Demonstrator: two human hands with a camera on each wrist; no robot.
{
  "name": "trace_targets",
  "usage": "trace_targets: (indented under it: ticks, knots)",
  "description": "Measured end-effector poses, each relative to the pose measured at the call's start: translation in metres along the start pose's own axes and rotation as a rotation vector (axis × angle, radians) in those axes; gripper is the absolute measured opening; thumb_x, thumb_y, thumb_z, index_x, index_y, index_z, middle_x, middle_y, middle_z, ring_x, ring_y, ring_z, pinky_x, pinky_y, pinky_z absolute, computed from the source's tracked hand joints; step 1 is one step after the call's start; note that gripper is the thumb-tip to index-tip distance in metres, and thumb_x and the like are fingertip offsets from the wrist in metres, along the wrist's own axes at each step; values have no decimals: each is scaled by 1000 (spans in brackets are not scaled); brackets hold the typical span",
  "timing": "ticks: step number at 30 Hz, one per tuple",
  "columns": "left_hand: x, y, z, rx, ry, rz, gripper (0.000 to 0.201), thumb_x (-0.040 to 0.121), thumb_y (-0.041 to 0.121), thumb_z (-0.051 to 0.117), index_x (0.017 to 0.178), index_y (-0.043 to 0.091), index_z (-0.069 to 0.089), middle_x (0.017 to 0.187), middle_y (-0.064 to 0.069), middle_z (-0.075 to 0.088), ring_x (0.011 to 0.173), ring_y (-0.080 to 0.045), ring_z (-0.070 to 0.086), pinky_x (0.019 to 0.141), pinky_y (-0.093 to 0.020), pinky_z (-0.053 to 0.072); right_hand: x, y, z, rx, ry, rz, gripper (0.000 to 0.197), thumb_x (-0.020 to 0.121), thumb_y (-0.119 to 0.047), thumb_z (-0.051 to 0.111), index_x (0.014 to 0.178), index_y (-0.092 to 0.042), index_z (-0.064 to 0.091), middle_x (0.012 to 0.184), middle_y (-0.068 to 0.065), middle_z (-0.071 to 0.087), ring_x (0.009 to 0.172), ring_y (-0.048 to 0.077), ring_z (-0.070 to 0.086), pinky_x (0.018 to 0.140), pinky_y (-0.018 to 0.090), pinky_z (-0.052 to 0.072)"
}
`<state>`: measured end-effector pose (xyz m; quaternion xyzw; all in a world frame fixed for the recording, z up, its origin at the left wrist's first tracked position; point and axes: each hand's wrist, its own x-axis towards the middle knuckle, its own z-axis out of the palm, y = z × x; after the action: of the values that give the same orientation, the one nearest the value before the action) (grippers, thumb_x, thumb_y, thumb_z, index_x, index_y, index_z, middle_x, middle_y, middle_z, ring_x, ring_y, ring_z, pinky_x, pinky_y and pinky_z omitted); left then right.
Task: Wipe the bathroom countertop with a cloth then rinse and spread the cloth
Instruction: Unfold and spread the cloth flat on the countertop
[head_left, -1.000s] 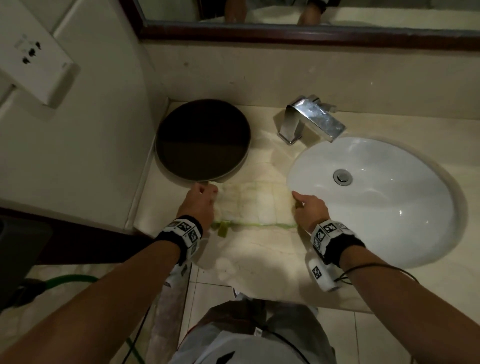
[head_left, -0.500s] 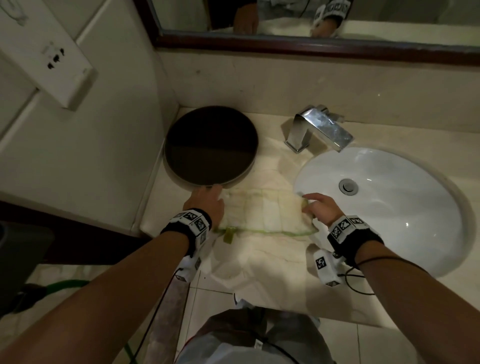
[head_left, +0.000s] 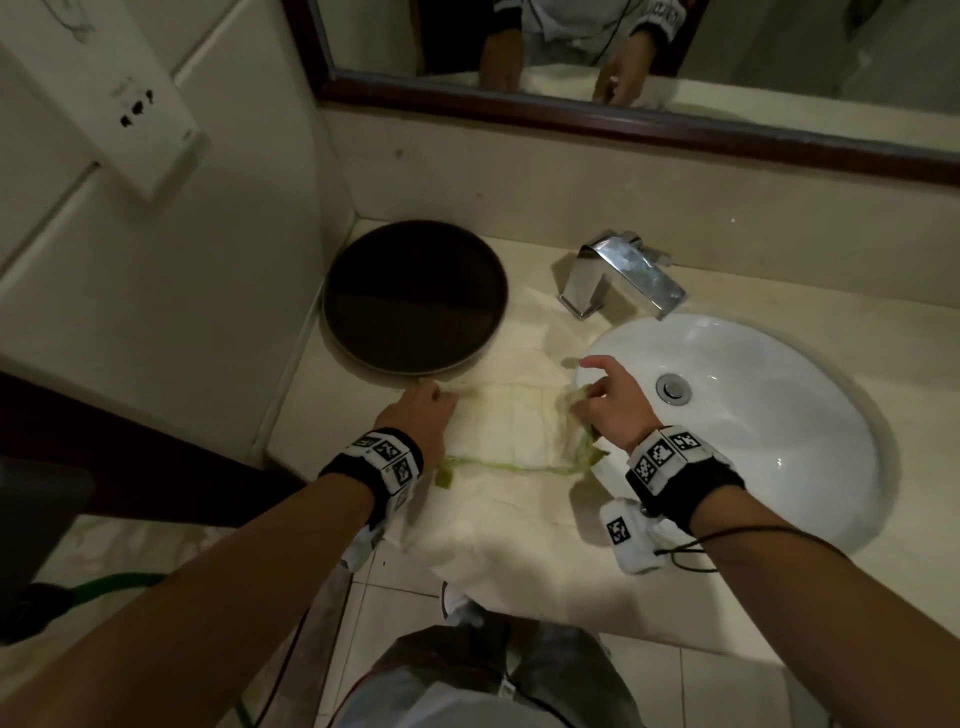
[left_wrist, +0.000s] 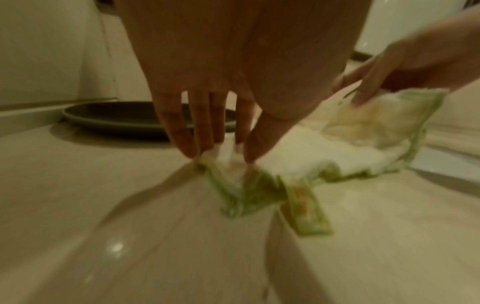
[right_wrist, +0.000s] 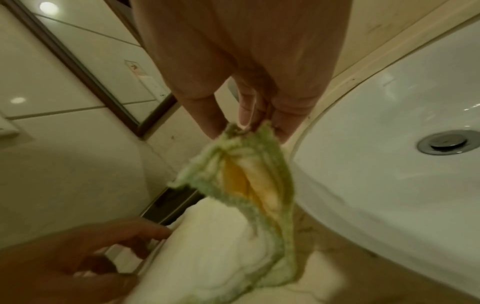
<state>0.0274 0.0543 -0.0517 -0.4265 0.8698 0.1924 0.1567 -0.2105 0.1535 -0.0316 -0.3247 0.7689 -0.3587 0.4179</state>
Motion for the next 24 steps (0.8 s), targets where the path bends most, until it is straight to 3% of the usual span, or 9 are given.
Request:
trace_targets:
  ticks: [4, 8, 10, 12, 14, 16, 19, 21, 24]
  knots:
    - [-5, 11, -15, -179, -12, -13, 39, 92, 23, 51, 131, 20, 51, 135, -4, 44, 121, -24, 47, 102, -35, 40, -3, -17, 19, 27, 17, -40, 50, 75, 10, 59, 110, -25, 55, 73, 4, 49, 57, 23, 51, 48, 32, 49]
    - [-19, 40, -25, -1073, -100, -113, 24, 91, 10, 60, 115, 15, 60, 107, -6, 61, 90, -17, 57, 77, -30, 48, 1, -34, 45, 35, 24, -68, 45, 72, 8, 64, 106, -21, 59, 68, 1, 55, 55, 21, 56, 61, 40, 55]
    - [-25, 49, -29, -1359, -176, -180, 29, 89, 4, 61, 115, 14, 57, 100, -4, 59, 92, -17, 57, 79, -33, 48, 2, -44, 54, 81, -14, -58, 46, 73, 10, 65, 111, -16, 59, 64, 3, 55, 57, 21, 57, 70, 42, 54]
    - [-28, 50, -27, -1366, -155, -183, 24, 88, 12, 66, 109, 18, 55, 93, 4, 57, 89, -11, 58, 81, -33, 50, 0, -56, 63, 160, -97, -46, 46, 79, 9, 64, 120, -10, 55, 64, 6, 58, 58, 23, 59, 74, 41, 54]
    - [-26, 43, -20, -1294, -75, -185, 21, 87, 22, 69, 105, 19, 59, 93, 3, 61, 89, -12, 60, 82, -36, 53, -5, -68, 72, 314, -222, 8, 40, 90, -7, 63, 126, -15, 49, 71, 12, 61, 60, 29, 63, 76, 43, 55]
    - [-27, 33, -15, -1225, 42, -225, 11, 86, 18, 67, 95, 18, 63, 86, -1, 62, 84, -19, 61, 81, -42, 55, -6, -76, 80, 447, -302, 97, 36, 96, -27, 56, 130, -21, 45, 79, 13, 63, 65, 33, 67, 73, 39, 56]
    - [-27, 16, -11, -1189, 160, -304, 12, 85, 8, 65, 97, 10, 67, 84, -8, 64, 77, -23, 60, 78, -45, 55, -3, -81, 82, 511, -306, 137, 32, 99, -35, 49, 128, -22, 46, 84, 12, 66, 82, 40, 69, 83, 41, 53]
    - [-28, 4, -10, -1197, 182, -352, 22, 84, 6, 64, 106, 5, 66, 91, -10, 66, 79, -24, 62, 78, -45, 55, 1, -78, 82, 435, -264, 93, 28, 99, -27, 50, 126, -20, 49, 88, 14, 66, 85, 36, 69, 80, 40, 50]
    - [-27, -10, -2, -1078, 175, -436, 36, 82, 14, 63, 117, 14, 55, 106, -9, 66, 95, -30, 64, 87, -45, 54, 6, -59, 82, -13, -230, -126, 27, 94, -17, 54, 119, -23, 59, 88, 9, 69, 78, 24, 66, 76, 35, 51]
